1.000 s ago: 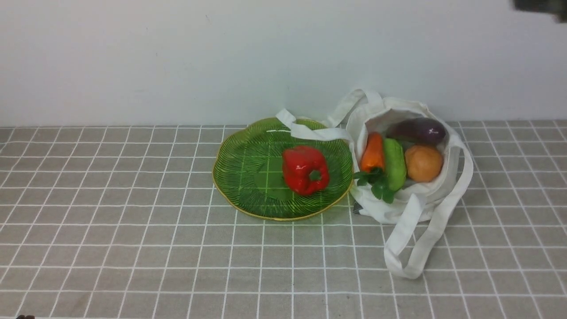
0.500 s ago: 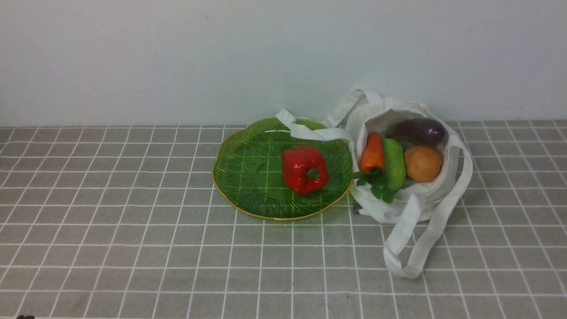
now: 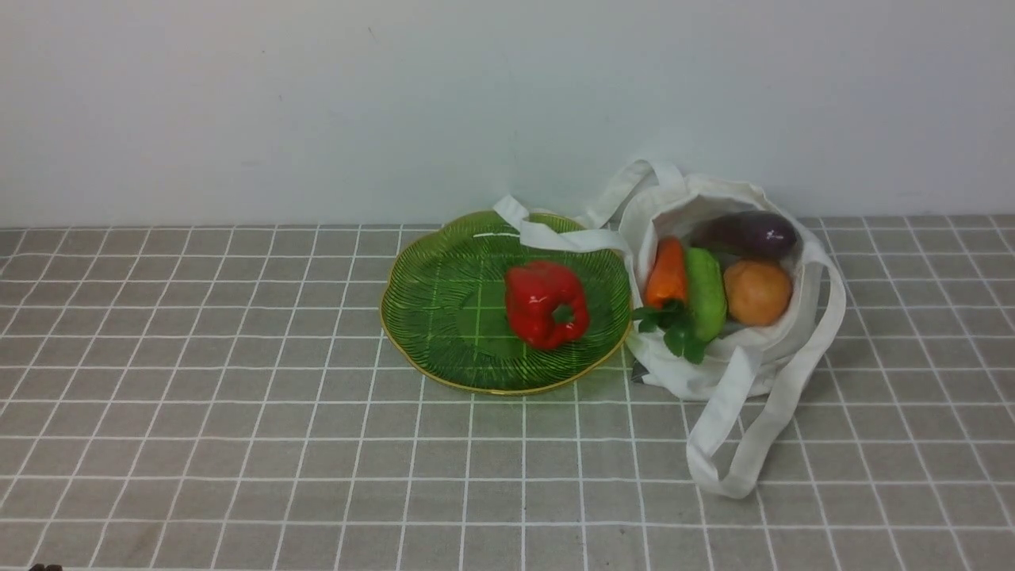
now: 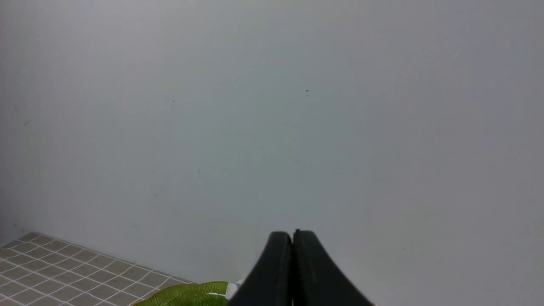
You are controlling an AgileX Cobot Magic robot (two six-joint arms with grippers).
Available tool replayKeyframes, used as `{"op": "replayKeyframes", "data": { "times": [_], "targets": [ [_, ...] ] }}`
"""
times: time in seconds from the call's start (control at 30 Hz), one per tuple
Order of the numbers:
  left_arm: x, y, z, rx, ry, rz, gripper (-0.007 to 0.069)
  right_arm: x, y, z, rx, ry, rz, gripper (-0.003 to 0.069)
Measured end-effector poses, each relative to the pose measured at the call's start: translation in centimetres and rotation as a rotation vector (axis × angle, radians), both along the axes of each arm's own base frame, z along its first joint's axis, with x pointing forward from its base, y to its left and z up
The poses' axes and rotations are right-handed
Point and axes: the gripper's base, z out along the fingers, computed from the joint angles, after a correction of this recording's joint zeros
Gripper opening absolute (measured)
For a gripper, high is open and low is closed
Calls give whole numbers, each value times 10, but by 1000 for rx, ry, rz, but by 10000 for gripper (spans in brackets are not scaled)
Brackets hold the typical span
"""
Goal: Take vegetables from bag on grey coffee tablecloth place on plate.
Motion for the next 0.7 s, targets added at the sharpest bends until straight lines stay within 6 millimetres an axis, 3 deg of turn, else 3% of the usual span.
{"op": "replayKeyframes", "data": {
  "times": [0.47, 0.53, 0.7],
  "targets": [
    [0, 0, 0, 0, 0, 0, -5, 1, 0, -4, -17, 30, -3, -15],
    [0, 0, 0, 0, 0, 0, -5, 5, 2, -15, -34, 66, -3, -15],
    [0, 0, 0, 0, 0, 0, -5, 17, 1, -64, -84, 213, -107, -15]
  ]
}}
